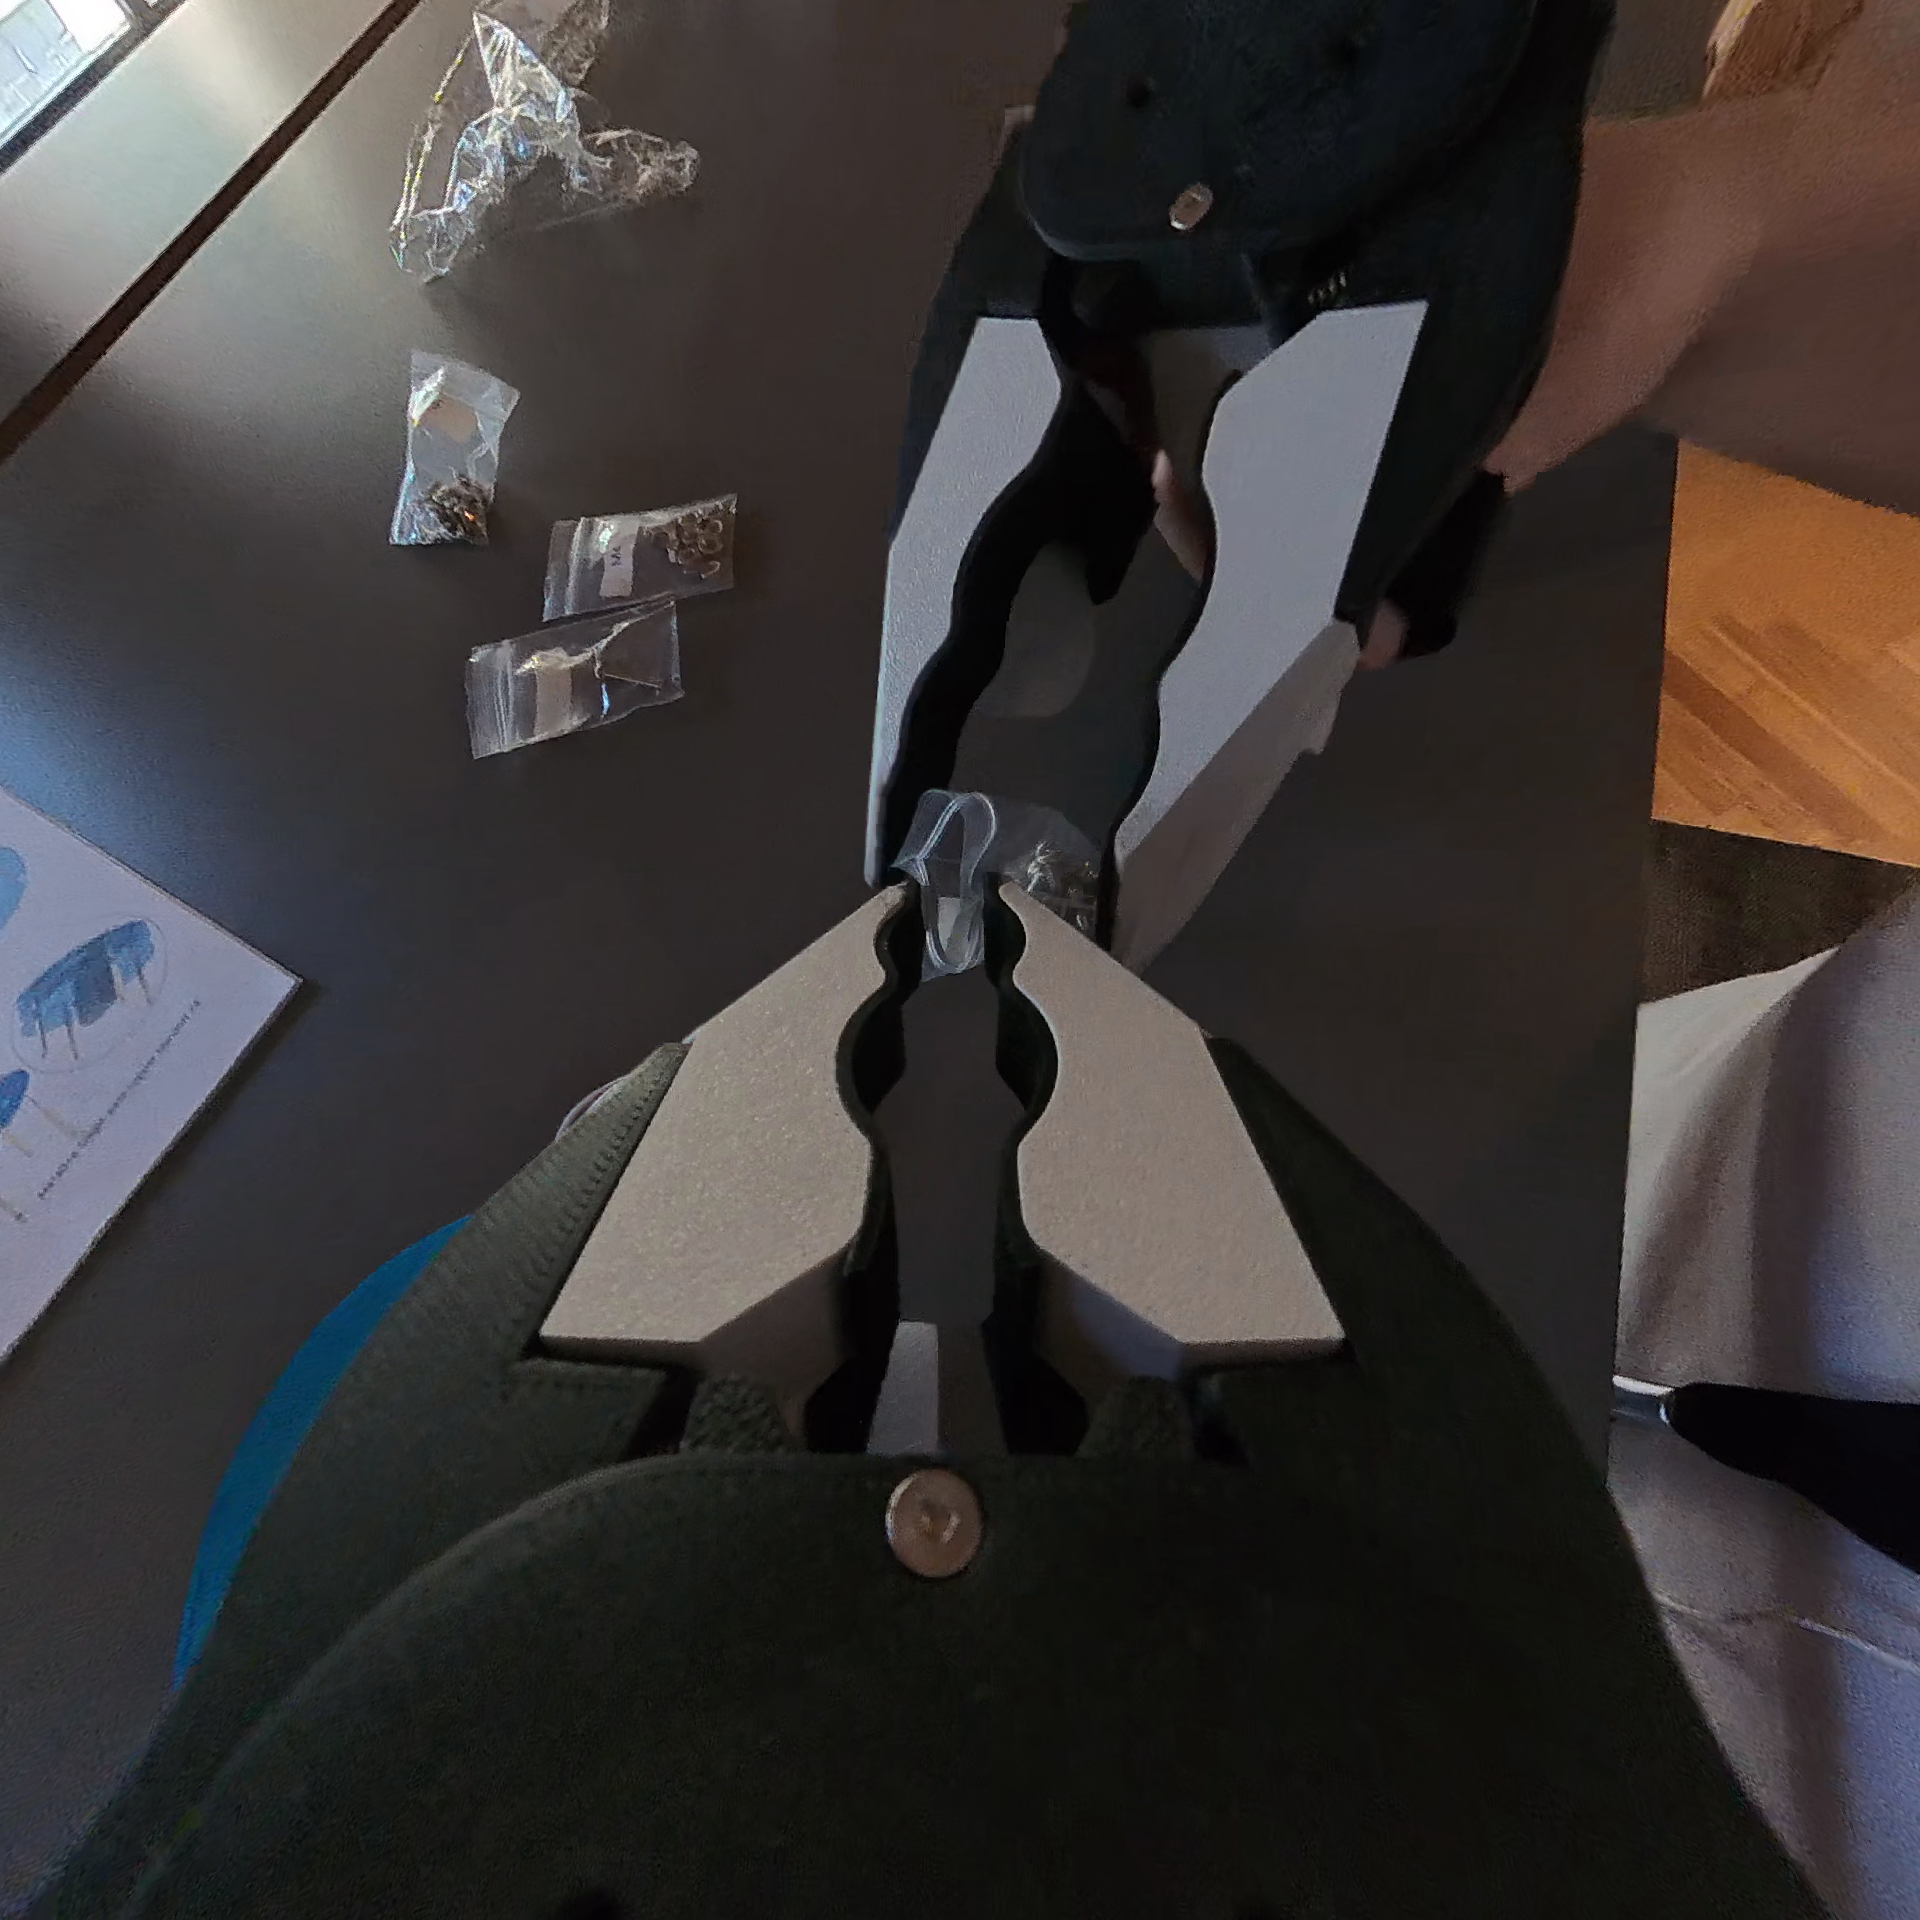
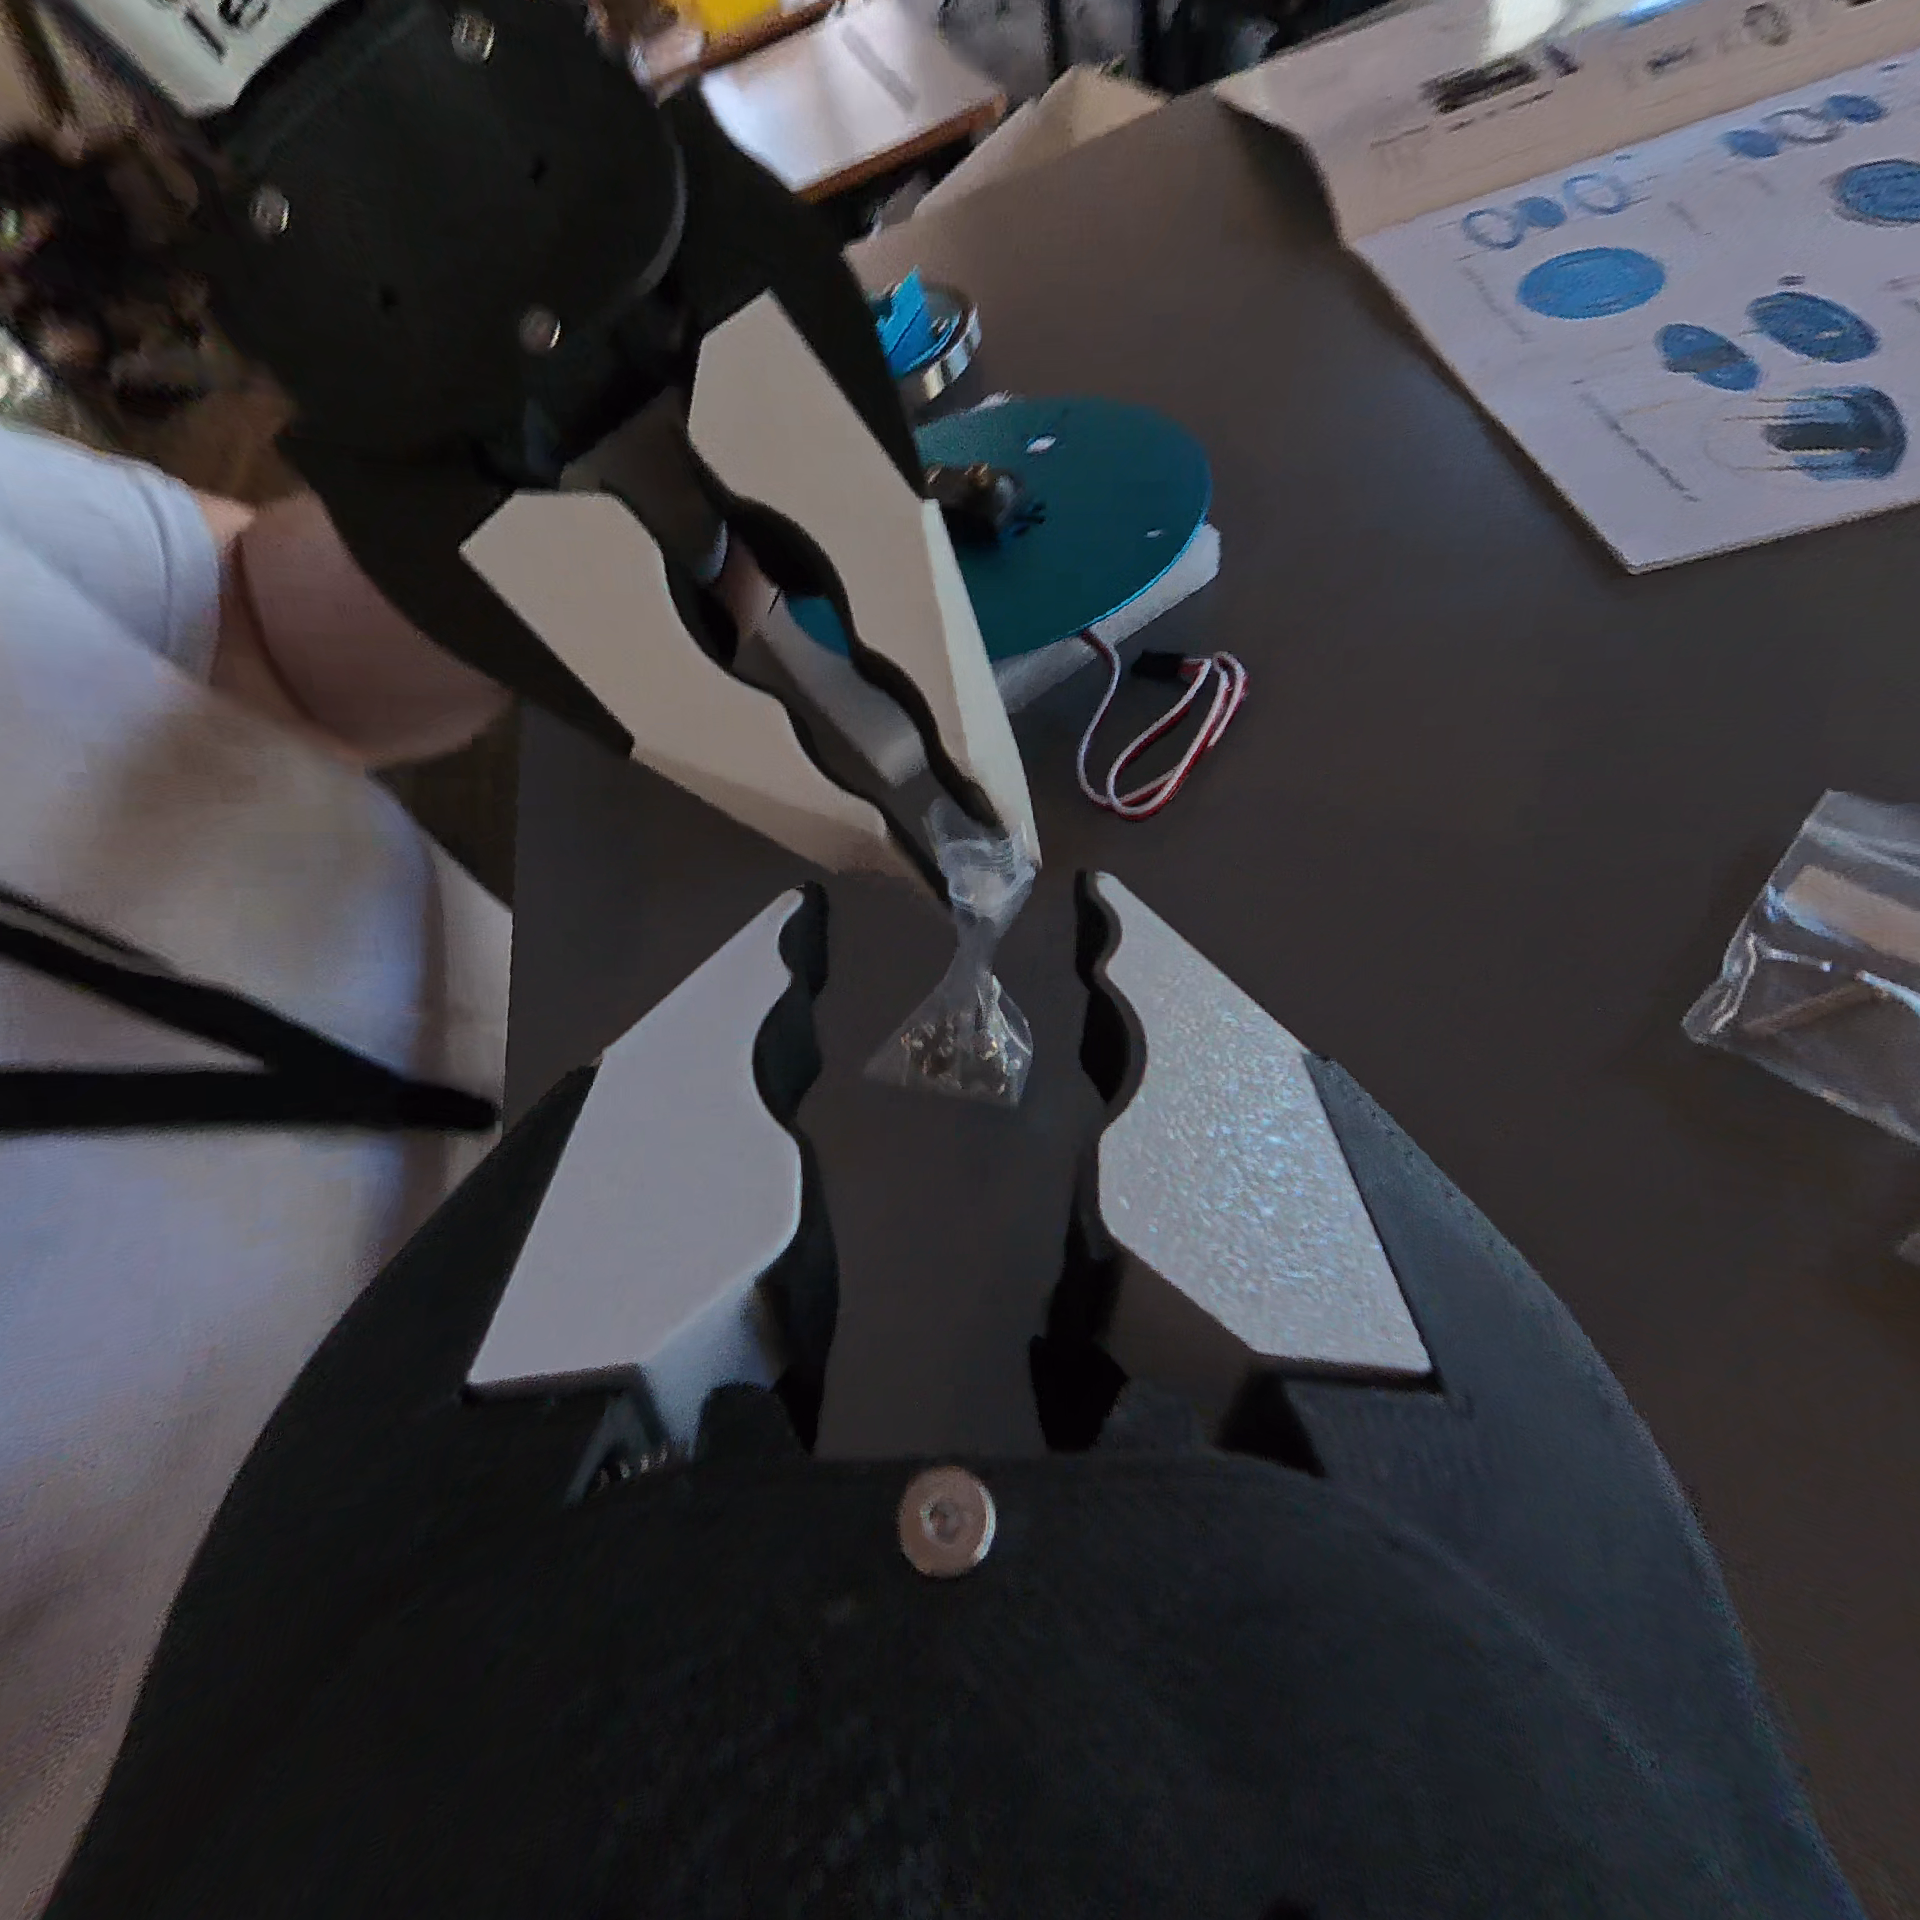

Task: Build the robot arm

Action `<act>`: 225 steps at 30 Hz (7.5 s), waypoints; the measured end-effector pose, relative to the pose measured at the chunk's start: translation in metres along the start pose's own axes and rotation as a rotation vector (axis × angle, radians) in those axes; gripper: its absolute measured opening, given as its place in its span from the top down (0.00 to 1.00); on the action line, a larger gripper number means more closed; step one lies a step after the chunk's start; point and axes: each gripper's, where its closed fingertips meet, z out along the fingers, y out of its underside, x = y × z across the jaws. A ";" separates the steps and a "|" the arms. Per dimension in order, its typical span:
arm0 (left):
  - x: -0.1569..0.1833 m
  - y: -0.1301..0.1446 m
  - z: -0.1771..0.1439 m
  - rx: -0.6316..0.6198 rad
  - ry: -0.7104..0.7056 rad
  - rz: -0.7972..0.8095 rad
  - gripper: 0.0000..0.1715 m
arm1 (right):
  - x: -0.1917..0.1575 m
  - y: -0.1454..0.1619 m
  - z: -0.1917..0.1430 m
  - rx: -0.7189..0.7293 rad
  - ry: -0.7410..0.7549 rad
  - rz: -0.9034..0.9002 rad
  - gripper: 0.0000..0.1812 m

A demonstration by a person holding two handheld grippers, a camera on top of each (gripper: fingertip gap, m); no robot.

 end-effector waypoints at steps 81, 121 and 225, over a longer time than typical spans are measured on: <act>-0.134 0.011 -0.109 0.279 -0.324 -0.331 0.74 | 0.087 0.038 -0.045 -0.763 0.083 -0.558 0.78; -0.055 0.004 -0.036 0.012 -0.014 -0.072 0.77 | 0.080 0.007 -0.050 -0.738 0.423 -0.838 0.90; -0.130 0.008 -0.071 0.188 -0.153 -0.492 0.94 | 0.114 0.028 -0.063 -0.931 0.423 -0.822 0.93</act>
